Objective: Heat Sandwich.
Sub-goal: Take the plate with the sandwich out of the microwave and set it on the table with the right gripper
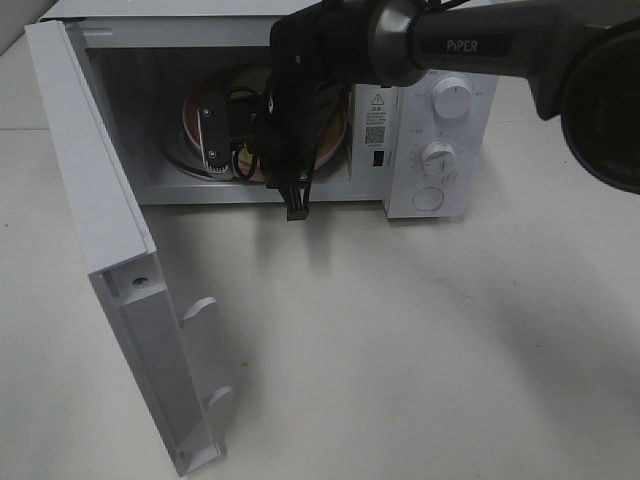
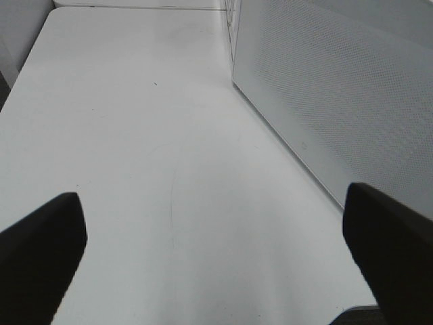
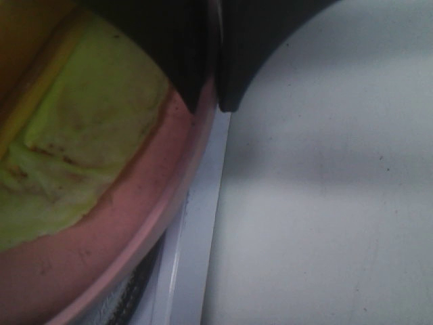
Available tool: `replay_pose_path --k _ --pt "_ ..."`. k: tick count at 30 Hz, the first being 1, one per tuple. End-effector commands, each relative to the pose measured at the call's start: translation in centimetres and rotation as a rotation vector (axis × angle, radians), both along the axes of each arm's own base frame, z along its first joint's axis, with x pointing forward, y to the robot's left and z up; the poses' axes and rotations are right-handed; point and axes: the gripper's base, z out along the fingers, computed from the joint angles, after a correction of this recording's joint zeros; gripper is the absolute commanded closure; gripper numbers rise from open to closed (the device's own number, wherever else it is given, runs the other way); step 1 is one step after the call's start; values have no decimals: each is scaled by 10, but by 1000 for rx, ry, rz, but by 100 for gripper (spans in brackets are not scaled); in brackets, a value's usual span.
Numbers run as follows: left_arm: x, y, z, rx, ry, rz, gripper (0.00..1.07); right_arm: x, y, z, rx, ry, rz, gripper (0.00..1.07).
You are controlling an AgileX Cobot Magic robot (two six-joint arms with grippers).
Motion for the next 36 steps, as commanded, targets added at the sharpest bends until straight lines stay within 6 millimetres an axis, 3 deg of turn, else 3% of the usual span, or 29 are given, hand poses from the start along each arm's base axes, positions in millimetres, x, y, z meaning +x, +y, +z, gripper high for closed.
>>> replay_pose_path --k 1,10,24,36 --pt "-2 0 0 -2 -31 2 9 -1 -3 0 -48 9 78 107" --pt "-2 0 0 -2 -31 2 9 -11 -4 15 -57 1 232 107" --pt "-2 0 0 -2 -31 2 9 -20 -2 30 -23 37 300 107" --pt "-2 0 0 -2 -31 2 9 -39 -14 37 -23 35 341 107"
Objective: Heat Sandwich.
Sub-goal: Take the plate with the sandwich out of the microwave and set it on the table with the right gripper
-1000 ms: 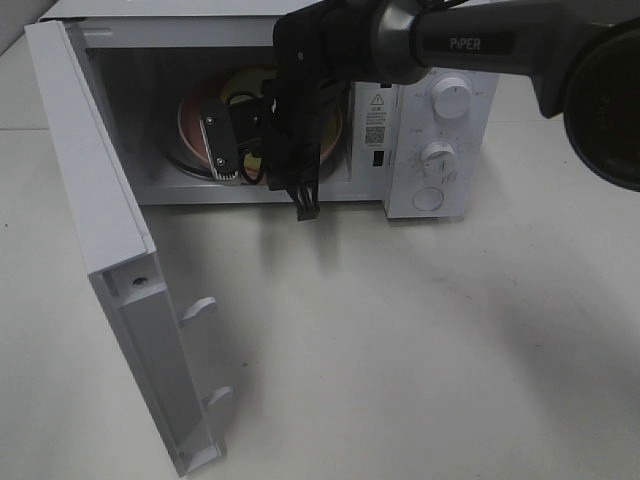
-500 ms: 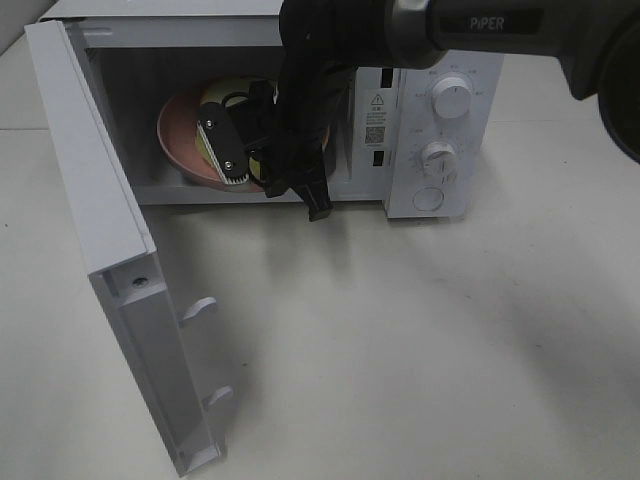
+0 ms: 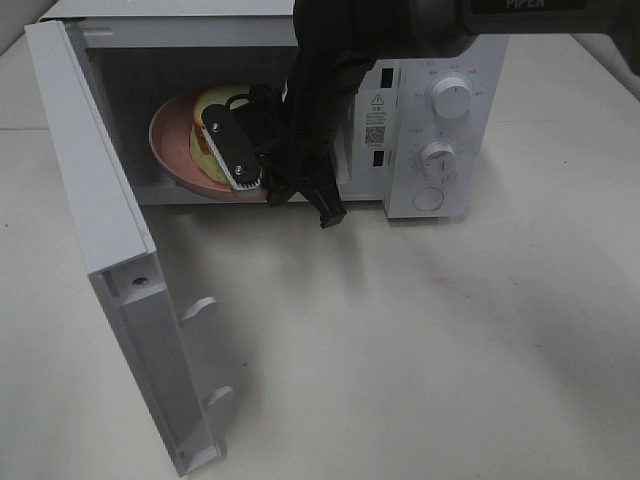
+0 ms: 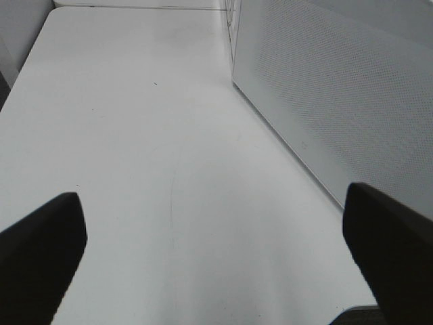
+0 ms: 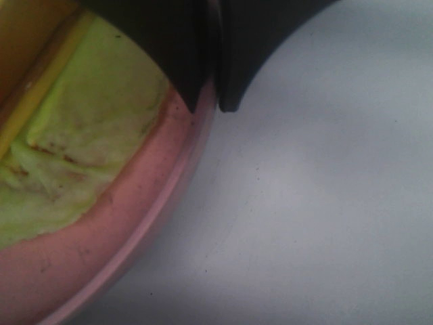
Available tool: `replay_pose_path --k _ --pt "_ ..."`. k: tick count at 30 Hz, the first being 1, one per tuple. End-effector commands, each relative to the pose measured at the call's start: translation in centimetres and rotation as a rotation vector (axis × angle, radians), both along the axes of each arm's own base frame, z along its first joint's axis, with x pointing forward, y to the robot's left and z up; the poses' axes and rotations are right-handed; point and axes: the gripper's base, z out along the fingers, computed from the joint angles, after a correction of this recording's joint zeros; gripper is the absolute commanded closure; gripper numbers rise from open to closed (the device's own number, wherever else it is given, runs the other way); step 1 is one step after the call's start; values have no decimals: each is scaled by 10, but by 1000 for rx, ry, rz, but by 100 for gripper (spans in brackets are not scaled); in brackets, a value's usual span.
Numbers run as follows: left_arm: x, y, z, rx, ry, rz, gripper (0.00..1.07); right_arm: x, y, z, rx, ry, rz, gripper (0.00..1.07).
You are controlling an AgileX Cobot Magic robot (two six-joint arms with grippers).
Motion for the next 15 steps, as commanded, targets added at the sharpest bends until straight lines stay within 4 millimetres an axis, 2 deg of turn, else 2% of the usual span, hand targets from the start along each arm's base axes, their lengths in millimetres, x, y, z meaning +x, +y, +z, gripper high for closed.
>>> replay_pose_path --k 1,12,15 --pt "-2 0 0 -2 -31 2 9 -5 -5 13 22 -36 23 107" --pt "-2 0 0 -2 -31 2 9 -28 -15 20 22 -50 49 107" --pt "-2 0 0 -2 -31 2 9 -39 -19 20 9 -44 74 107"
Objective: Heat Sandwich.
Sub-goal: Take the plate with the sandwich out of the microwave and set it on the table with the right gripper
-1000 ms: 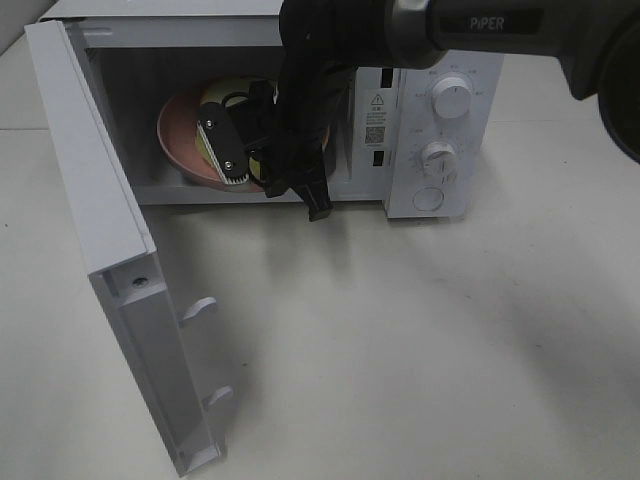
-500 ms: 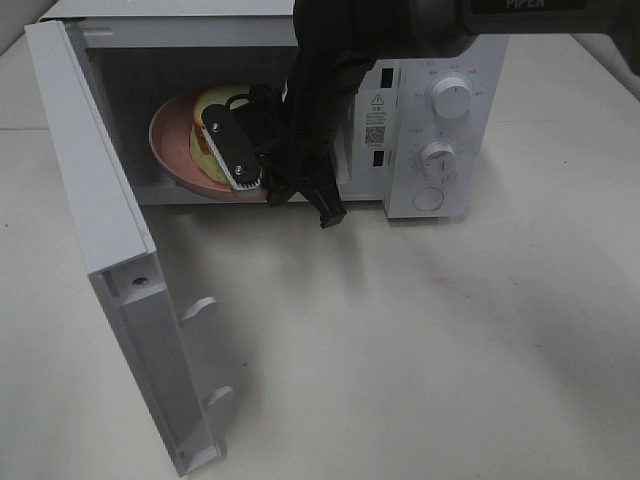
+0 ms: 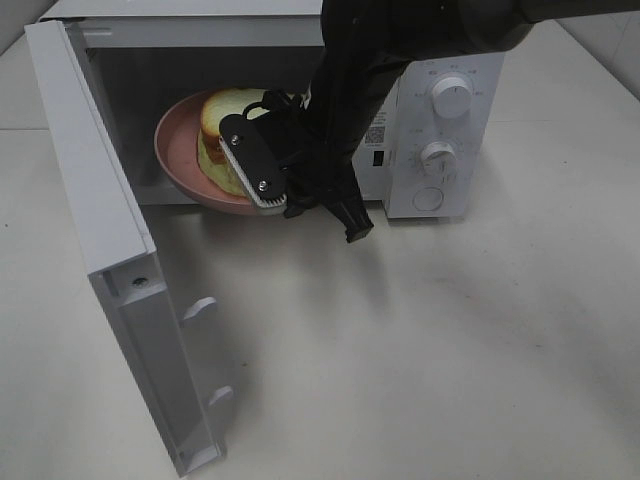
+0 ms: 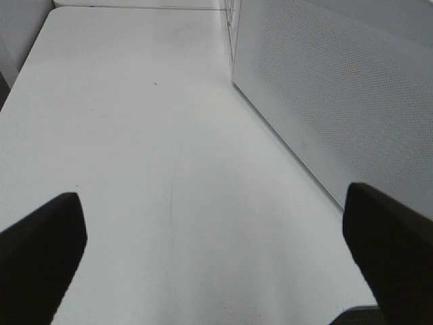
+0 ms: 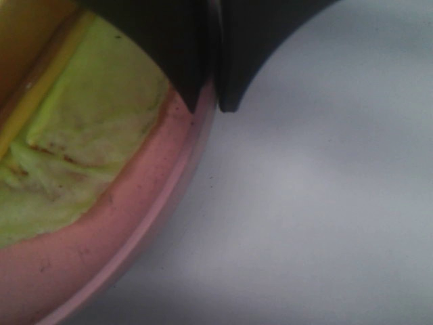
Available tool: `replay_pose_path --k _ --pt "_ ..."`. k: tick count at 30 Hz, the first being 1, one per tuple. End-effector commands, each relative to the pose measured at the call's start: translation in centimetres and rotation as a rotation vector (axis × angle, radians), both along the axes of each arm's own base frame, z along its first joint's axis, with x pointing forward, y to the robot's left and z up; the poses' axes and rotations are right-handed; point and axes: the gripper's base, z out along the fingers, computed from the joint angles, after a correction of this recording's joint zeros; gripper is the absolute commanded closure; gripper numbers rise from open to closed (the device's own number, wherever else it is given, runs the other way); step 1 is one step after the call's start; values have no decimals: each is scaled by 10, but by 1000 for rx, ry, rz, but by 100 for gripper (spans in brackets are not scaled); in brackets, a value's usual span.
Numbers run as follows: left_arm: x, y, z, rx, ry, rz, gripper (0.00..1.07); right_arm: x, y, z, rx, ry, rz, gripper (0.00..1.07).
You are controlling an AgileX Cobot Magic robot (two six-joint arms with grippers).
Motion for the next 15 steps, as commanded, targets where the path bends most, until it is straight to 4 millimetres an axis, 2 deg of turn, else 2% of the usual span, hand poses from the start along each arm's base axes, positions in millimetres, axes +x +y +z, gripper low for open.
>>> replay_pose_path --k 1,11,15 --pt "-2 0 0 -2 -31 2 9 -8 1 10 22 -35 28 107" --pt "-2 0 0 -2 -31 2 9 -34 -12 17 39 -62 36 107" --pt "-2 0 0 -2 -31 2 9 -51 -21 23 51 -83 45 107"
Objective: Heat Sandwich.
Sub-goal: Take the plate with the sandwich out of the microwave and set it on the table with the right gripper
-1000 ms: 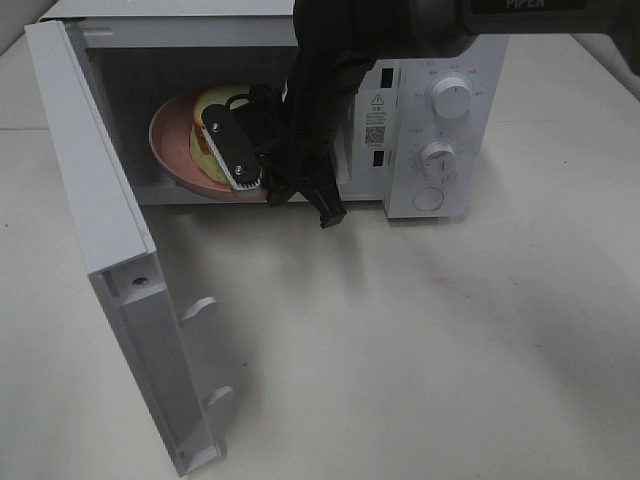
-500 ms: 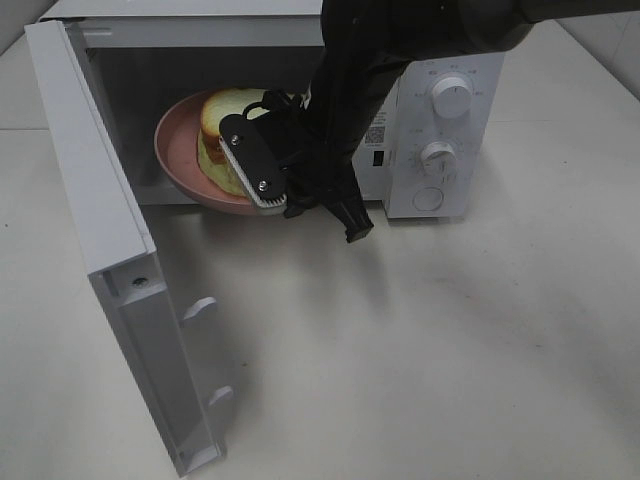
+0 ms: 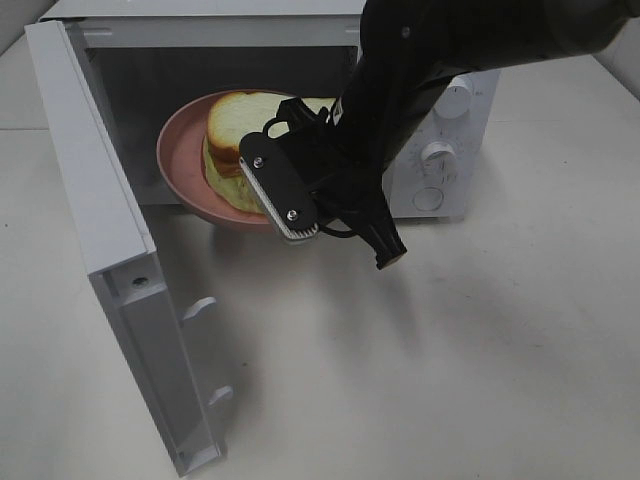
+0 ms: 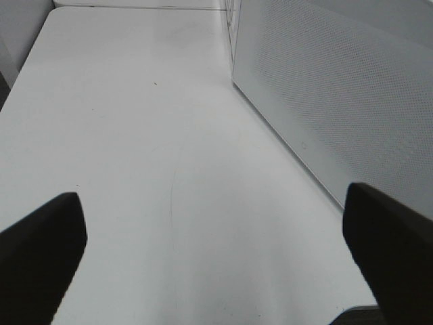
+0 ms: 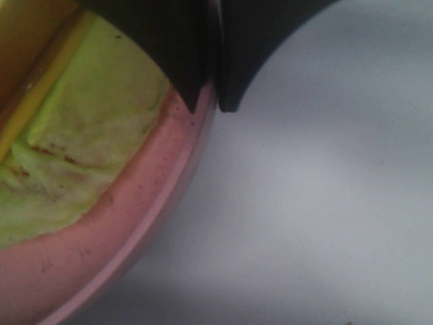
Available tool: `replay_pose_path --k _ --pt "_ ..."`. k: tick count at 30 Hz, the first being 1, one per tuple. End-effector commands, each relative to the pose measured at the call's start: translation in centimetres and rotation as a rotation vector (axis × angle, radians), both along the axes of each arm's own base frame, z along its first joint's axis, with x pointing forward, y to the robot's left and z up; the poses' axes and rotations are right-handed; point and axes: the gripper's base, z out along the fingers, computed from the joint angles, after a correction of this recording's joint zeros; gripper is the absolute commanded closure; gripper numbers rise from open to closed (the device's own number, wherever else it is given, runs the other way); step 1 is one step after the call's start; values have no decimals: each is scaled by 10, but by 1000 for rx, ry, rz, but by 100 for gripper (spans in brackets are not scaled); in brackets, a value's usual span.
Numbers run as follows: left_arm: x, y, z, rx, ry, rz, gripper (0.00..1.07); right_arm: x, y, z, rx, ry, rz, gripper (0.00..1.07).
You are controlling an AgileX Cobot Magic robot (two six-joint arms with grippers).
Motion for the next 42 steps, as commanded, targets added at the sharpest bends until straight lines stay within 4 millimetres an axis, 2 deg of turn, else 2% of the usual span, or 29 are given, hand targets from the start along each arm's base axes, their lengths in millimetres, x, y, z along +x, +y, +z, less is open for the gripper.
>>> replay_pose_path --k 1,4,7,13,20,27,42 --pt "-2 0 0 -2 -31 2 9 -8 -1 10 33 -49 17 107" --pt "-2 0 0 -2 -31 2 9 -22 -7 13 34 -60 32 107" --pt "-2 0 0 -2 -31 2 9 -27 -11 14 32 -59 36 107" --pt "-2 0 0 -2 -31 2 9 -54 -24 8 -33 -48 87 107" --pt "-2 0 0 -2 -31 2 9 -68 -39 7 -55 -49 72 107" --pt "-2 0 0 -2 -31 2 9 -83 -53 17 -41 -62 49 107" --pt "-2 0 0 -2 -31 2 9 -117 -89 25 -69 -50 -44 107"
